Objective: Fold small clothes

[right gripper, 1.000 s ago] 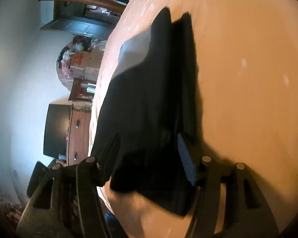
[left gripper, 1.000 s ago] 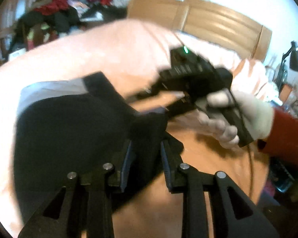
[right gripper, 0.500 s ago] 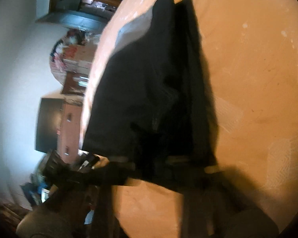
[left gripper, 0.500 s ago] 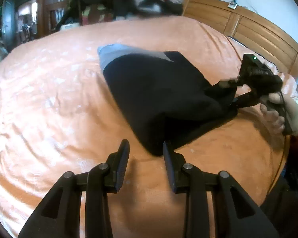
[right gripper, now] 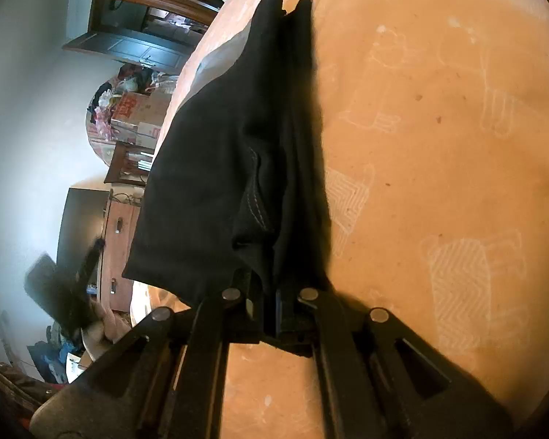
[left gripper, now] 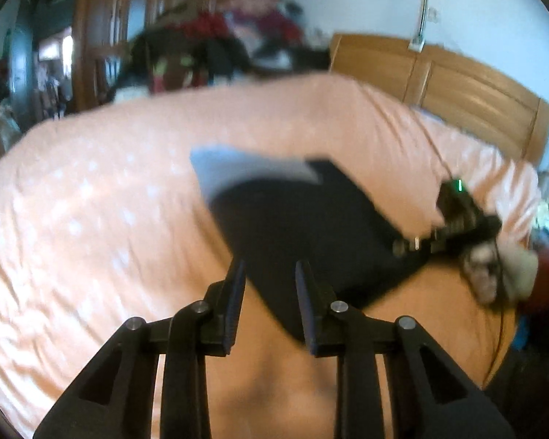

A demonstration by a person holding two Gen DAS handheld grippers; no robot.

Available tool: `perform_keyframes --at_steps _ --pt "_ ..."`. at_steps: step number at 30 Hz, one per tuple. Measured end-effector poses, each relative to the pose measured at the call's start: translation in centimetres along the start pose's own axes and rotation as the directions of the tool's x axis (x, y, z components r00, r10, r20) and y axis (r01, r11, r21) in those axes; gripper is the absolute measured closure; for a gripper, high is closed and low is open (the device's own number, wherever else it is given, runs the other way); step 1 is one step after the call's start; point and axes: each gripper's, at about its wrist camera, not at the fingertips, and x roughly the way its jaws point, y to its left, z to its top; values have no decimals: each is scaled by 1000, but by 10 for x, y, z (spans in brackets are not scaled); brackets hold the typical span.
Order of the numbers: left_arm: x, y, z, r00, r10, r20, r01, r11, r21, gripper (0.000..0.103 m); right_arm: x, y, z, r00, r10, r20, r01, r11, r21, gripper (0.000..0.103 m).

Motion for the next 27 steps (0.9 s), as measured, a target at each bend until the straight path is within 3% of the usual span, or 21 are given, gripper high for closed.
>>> perform_keyframes --at_steps 2,3,5,6,8,10,12,14,17,18,21,25,26,27 --pt "32 -8 3 999 -31 -44 35 997 74 80 -3 -2 0 1000 2 3 -2 1000 -5 102" --pt "68 -14 -13 984 -19 -177 46 987 151 77 -3 -3 -1 1000 8 5 -8 1000 -3 103" --pt "107 -12 -47 952 35 -303 37 972 230 77 1 -5 -2 1000 8 2 -8 1000 -6 103" --pt "106 -5 -50 960 8 -281 51 977 205 77 1 -5 -2 1000 2 2 -2 1000 -15 103" --pt "94 1 -34 958 -5 -286 55 984 167 78 0 -6 -2 1000 6 6 -5 1000 -17 103" --pt "73 6 -21 971 -33 -236 64 990 123 89 -1 -8 -2 1000 18 12 -17 1000 -19 103" --pt "51 9 -9 987 -34 -157 51 993 107 90 -2 -10 -3 999 32 16 -31 999 -19 103" --pt "46 12 -5 992 -33 -126 46 993 107 90 -3 -12 -3 999 39 19 -39 999 -19 103" --pt "83 3 -44 961 -7 -275 63 979 194 90 -5 -15 -5 999 48 18 -47 999 -19 103" --pt "93 -2 -60 961 24 -277 44 970 238 94 -5 -16 -5 999 49 18 -49 999 -22 103" --pt "89 -1 -50 961 27 -274 39 971 236 94 -6 -18 -4 998 66 23 -66 998 -20 103" --pt "51 0 -26 988 -35 -152 55 990 130 95 -8 -25 -5 996 87 25 -87 996 -22 103" --pt "52 -1 -28 986 -56 -158 77 989 124 95 -8 -27 -5 995 92 25 -92 996 -21 103" --pt "66 -5 -40 971 -79 -225 113 983 143 96 -9 -28 -5 995 95 24 -94 995 -20 103"
